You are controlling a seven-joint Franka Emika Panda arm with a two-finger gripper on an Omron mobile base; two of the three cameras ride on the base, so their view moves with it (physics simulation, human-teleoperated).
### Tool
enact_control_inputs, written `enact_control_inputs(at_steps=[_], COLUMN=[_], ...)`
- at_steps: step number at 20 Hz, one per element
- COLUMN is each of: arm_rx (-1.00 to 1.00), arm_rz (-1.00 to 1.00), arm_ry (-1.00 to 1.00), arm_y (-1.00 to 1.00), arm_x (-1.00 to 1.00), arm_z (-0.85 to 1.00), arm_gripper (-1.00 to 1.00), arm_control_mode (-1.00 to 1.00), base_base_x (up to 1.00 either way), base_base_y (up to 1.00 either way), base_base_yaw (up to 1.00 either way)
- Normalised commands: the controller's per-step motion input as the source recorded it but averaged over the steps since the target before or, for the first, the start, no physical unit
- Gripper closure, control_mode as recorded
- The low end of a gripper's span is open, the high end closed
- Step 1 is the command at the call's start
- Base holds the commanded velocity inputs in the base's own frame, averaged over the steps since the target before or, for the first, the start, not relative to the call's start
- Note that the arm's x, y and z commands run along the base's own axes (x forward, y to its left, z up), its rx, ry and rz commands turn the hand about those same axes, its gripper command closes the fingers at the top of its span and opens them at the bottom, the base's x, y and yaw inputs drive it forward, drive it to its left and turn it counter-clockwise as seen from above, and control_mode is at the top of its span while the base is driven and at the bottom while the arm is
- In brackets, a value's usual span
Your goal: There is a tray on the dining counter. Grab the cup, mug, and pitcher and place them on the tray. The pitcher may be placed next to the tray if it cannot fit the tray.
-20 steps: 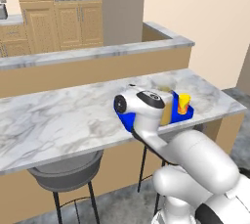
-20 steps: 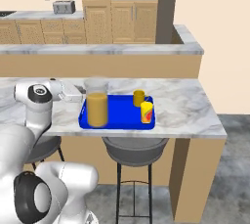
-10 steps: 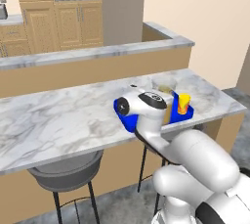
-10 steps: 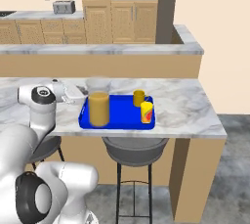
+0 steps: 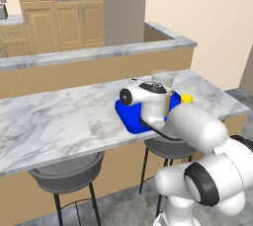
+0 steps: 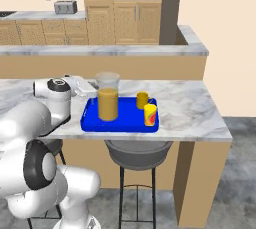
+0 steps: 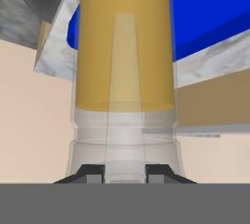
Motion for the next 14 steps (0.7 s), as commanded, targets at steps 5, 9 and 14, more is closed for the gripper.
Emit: enact_control_inputs(at_steps=[5, 9, 14], arm_rx=[0.0, 0.0, 0.0], arm_rz=[-0.06, -0.07, -0.03], arm_ry=[-0.07, -0.09, -0.03], arm_y=[0.0, 0.0, 0.0], arm_x=[0.4, 0.23, 0.19], arm_z=[-0.1, -0.27, -0.26], arm_gripper=[1.0, 1.0, 1.0], arm_control_mode=[-1.0, -1.0, -1.0], base_base_x=[0.0, 0.0, 0.0], base_base_y=[0.0, 0.0, 0.0], base_base_yaw=[0.0, 0.0, 0.0])
